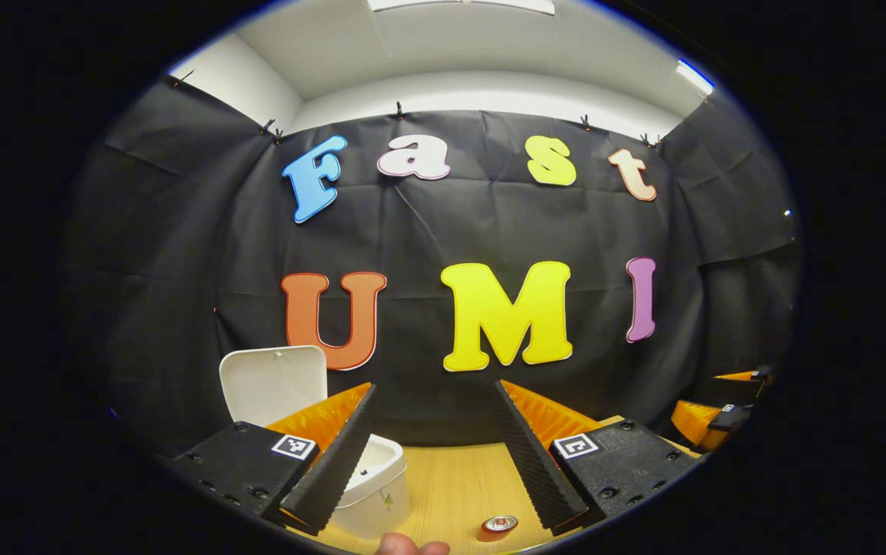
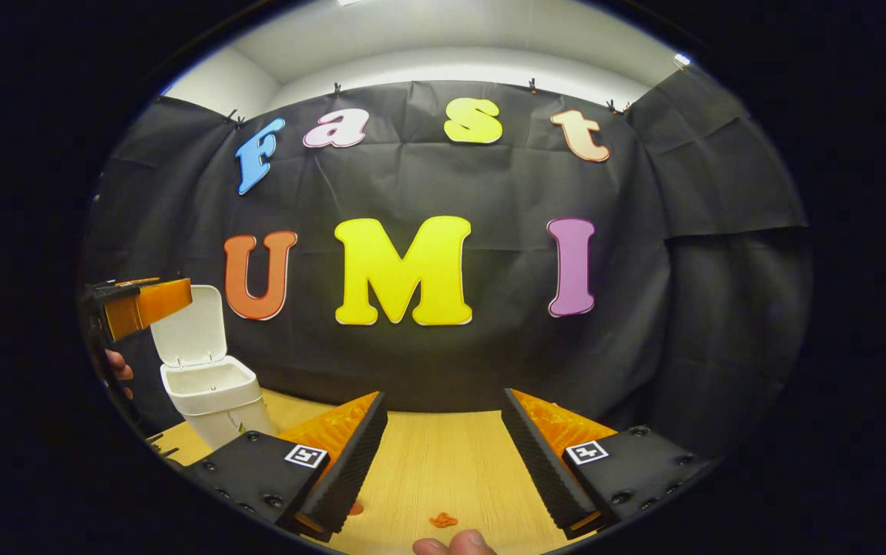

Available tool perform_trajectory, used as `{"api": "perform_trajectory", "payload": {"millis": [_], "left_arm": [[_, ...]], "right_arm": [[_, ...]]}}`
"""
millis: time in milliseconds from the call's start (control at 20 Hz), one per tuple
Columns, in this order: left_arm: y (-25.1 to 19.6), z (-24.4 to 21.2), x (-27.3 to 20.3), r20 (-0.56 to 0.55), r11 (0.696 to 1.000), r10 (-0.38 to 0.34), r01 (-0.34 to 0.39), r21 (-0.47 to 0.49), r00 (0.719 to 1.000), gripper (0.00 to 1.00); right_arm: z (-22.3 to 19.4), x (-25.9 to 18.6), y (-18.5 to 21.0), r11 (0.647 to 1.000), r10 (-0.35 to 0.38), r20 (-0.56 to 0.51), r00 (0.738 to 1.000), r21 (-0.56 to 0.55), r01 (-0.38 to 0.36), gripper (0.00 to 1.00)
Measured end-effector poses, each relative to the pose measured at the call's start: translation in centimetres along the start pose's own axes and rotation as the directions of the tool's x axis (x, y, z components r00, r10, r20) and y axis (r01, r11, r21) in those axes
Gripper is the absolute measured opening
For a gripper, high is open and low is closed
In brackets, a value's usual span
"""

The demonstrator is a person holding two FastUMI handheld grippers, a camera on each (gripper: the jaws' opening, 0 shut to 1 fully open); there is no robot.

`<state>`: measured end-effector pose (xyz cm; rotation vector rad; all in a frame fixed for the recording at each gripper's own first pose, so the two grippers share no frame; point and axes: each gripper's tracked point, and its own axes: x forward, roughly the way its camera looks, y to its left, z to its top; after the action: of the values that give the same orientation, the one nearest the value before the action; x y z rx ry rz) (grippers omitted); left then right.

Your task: Press the lid of the desktop garbage bin to open it, pick up the crumpled paper on the desktop and throw it into the bin, then pick up the pop can on the desktop and drop it into the bin, and finally close the garbage bin lid.

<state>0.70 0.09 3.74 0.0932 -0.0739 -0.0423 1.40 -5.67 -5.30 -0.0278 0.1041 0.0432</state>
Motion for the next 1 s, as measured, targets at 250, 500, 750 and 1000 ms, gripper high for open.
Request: {"api": "perform_trajectory", "payload": {"millis": [250, 500, 750, 1000], "left_arm": [[-1.3, -1.7, -1.4, -0.045, 1.000, -0.026, 0.026, -0.001, 0.999, 0.96], [-0.9, -3.4, -2.4, -0.103, 1.000, -0.007, 0.004, -0.022, 0.995, 0.96], [0.4, -3.6, -2.6, -0.116, 1.000, 0.026, -0.027, -0.015, 0.993, 0.96], [1.4, -4.4, -3.0, -0.149, 0.998, 0.058, -0.059, -0.005, 0.987, 0.96]], "right_arm": [[-4.7, 0.5, 0.3, 0.999, 0.040, -0.094, 0.995, -0.030, -0.043, 0.96], [-10.4, 1.5, 0.4, 0.998, 0.064, -0.203, 0.977, -0.011, -0.068, 0.96], [-18.8, 3.1, -0.3, 0.997, 0.069, -0.377, 0.924, -0.009, -0.078, 0.96], [-26.6, 4.7, -1.1, 0.996, 0.076, -0.519, 0.851, -0.001, -0.089, 0.96]]}}
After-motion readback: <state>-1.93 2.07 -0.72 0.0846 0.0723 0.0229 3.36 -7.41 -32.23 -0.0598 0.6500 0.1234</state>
